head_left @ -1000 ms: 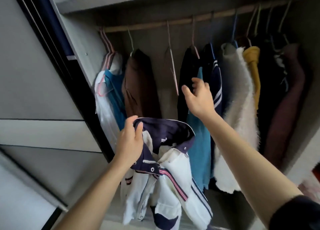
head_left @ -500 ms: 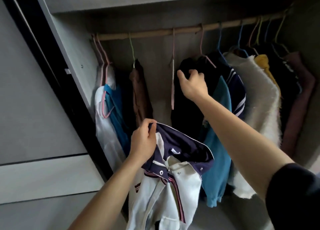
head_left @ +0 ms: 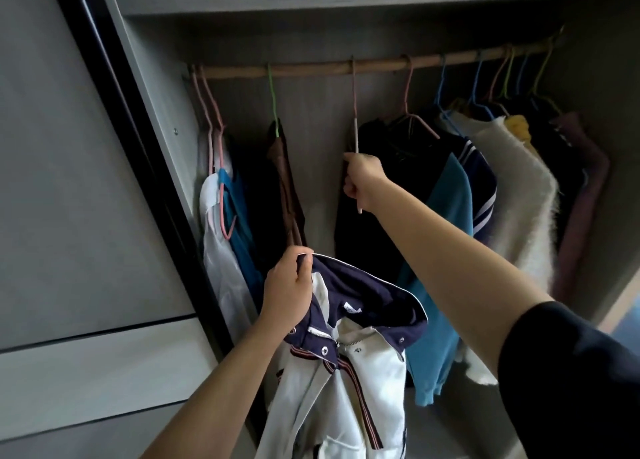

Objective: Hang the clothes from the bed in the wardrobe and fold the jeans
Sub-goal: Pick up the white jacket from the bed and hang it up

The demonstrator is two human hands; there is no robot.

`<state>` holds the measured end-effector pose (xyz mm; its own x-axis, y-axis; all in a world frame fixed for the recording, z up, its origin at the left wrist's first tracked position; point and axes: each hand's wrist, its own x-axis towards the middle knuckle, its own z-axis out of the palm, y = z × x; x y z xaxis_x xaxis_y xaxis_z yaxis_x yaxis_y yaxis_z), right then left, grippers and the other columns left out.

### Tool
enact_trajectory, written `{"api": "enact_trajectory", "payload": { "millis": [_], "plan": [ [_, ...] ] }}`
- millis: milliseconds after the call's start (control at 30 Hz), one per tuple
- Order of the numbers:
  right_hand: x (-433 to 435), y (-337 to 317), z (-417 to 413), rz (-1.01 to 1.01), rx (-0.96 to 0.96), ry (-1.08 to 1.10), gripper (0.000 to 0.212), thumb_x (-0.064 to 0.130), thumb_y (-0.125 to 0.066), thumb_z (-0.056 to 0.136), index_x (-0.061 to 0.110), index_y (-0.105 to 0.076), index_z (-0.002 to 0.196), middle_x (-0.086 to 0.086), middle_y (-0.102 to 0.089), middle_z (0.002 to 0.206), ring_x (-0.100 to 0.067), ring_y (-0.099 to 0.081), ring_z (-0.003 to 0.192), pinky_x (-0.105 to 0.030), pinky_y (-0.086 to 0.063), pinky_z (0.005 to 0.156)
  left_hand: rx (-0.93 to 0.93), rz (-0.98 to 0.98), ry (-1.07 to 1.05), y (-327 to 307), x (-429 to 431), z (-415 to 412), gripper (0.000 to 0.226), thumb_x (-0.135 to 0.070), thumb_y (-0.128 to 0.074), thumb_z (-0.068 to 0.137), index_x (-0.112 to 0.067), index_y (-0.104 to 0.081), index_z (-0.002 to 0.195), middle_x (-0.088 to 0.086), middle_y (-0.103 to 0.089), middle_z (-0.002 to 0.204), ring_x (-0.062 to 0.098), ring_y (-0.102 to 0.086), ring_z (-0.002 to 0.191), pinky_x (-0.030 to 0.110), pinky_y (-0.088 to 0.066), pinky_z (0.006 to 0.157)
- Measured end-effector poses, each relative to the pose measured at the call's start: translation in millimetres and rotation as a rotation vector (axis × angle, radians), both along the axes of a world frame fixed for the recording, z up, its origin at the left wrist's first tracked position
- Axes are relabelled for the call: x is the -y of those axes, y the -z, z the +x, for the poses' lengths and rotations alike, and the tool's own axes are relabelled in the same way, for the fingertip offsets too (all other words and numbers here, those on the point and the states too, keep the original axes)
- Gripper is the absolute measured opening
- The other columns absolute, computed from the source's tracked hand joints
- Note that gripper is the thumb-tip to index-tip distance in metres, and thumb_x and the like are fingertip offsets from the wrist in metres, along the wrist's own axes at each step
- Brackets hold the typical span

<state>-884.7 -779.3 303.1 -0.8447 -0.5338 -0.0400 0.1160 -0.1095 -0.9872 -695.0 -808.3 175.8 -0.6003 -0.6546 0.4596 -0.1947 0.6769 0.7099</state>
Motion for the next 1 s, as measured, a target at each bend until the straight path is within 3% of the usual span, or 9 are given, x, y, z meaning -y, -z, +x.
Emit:
{"api": "enact_trajectory", "payload": {
  "millis": [100, 233, 333, 400, 500, 567, 633, 733, 1000],
  "plan": [
    [-13.5, -5.3, -5.5, 0.004, -0.143, 0.057, 0.022, 0.023, -0.046, 0.102, 0.016, -0.064, 0.112, 0.002, -0.042, 0.061, -0.011, -0.035, 0.041, -0.017, -0.025, 0.034, -0.016, -0.017, -0.001, 0.2, -2.1, 0.3, 0.018, -0.019, -0.047, 0.102, -0.015, -0.064, 0.109, -0.010, -0.065, 0.100, 0.010, -0.058, 0.097, 0.014, -0.035, 0.080],
    [-50.8, 9.7, -9.6, -0.029, -0.303, 0.128, 0.024, 0.031, -0.048, 0.099, 0.021, -0.067, 0.089, 0.005, -0.047, 0.057, -0.014, -0.045, 0.050, -0.024, -0.035, 0.040, -0.059, 0.036, 0.022, 1.6, -13.3, -6.2, 0.018, -0.019, -0.049, 0.102, -0.013, -0.064, 0.110, -0.007, -0.067, 0.099, 0.011, -0.061, 0.095, 0.021, -0.043, 0.084],
    [-95.2, 67.0, 3.4, 0.035, -0.460, 0.238, 0.039, 0.048, -0.049, 0.093, 0.015, -0.058, 0.074, 0.012, -0.047, 0.054, -0.010, -0.048, 0.059, -0.033, -0.041, 0.057, -0.065, 0.092, 0.025, 6.8, -24.7, -14.2, 0.018, -0.018, -0.052, 0.101, -0.012, -0.064, 0.113, -0.001, -0.069, 0.095, 0.017, -0.063, 0.091, 0.024, -0.044, 0.079],
    [-127.6, 113.3, 10.2, 0.080, -0.495, 0.258, 0.048, 0.052, -0.054, 0.090, 0.009, -0.048, 0.070, 0.014, -0.041, 0.053, -0.006, -0.040, 0.055, -0.028, -0.038, 0.057, -0.037, 0.112, 0.036, 11.9, -32.3, -18.9, 0.019, -0.018, -0.052, 0.101, -0.012, -0.064, 0.114, -0.001, -0.068, 0.098, 0.018, -0.063, 0.093, 0.021, -0.041, 0.078],
    [-156.5, 150.9, 6.2, 0.130, -0.365, 0.138, 0.029, 0.047, -0.069, 0.086, 0.019, -0.066, 0.091, 0.010, -0.058, 0.066, -0.011, -0.053, 0.058, -0.035, -0.049, 0.060, 0.019, 0.098, 0.052, 19.8, -42.1, -26.0, 0.022, -0.016, -0.051, 0.101, -0.010, -0.061, 0.119, 0.000, -0.067, 0.106, 0.020, -0.061, 0.102, 0.016, -0.036, 0.079],
    [-168.4, 155.8, -3.8, 0.216, -0.424, 0.124, 0.024, 0.043, -0.070, 0.089, 0.027, -0.067, 0.107, 0.010, -0.060, 0.073, -0.012, -0.057, 0.066, -0.033, -0.048, 0.067, 0.074, 0.097, 0.065, 26.1, -45.9, -30.8, 0.027, -0.015, -0.050, 0.101, -0.008, -0.058, 0.126, 0.006, -0.065, 0.119, 0.023, -0.058, 0.112, 0.015, -0.034, 0.083],
    [-182.8, 158.9, -7.7, 0.317, -0.493, 0.132, 0.018, 0.044, -0.060, 0.096, 0.030, -0.069, 0.103, 0.015, -0.059, 0.067, -0.008, -0.057, 0.070, -0.024, -0.041, 0.068, 0.167, 0.108, 0.073, 34.0, -47.6, -35.1, 0.032, -0.014, -0.049, 0.101, -0.007, -0.053, 0.132, 0.011, -0.062, 0.128, 0.027, -0.055, 0.119, 0.018, -0.034, 0.088],
    [-214.4, 176.3, -0.5, 0.280, -0.466, 0.115, 0.030, 0.045, -0.051, 0.101, 0.027, -0.075, 0.098, 0.007, -0.050, 0.052, -0.001, -0.046, 0.052, -0.015, -0.034, 0.056, 0.319, 0.092, 0.072, 46.3, -46.7, -41.9, 0.035, -0.014, -0.046, 0.102, -0.006, -0.048, 0.136, 0.015, -0.057, 0.133, 0.032, -0.052, 0.123, 0.027, -0.037, 0.093],
    [-304.3, 193.3, 3.2, 0.338, -0.537, -0.155, 0.029, 0.027, -0.055, 0.102, 0.028, -0.075, 0.082, 0.016, -0.046, 0.049, -0.003, -0.040, 0.049, -0.016, -0.032, 0.052, 0.399, -0.101, -0.093, 66.1, -52.4, -56.3, 0.008, -0.021, -0.053, 0.097, -0.018, -0.057, 0.104, 0.010, -0.070, 0.100, 0.038, -0.062, 0.094, 0.035, -0.038, 0.069]
  ]
}}
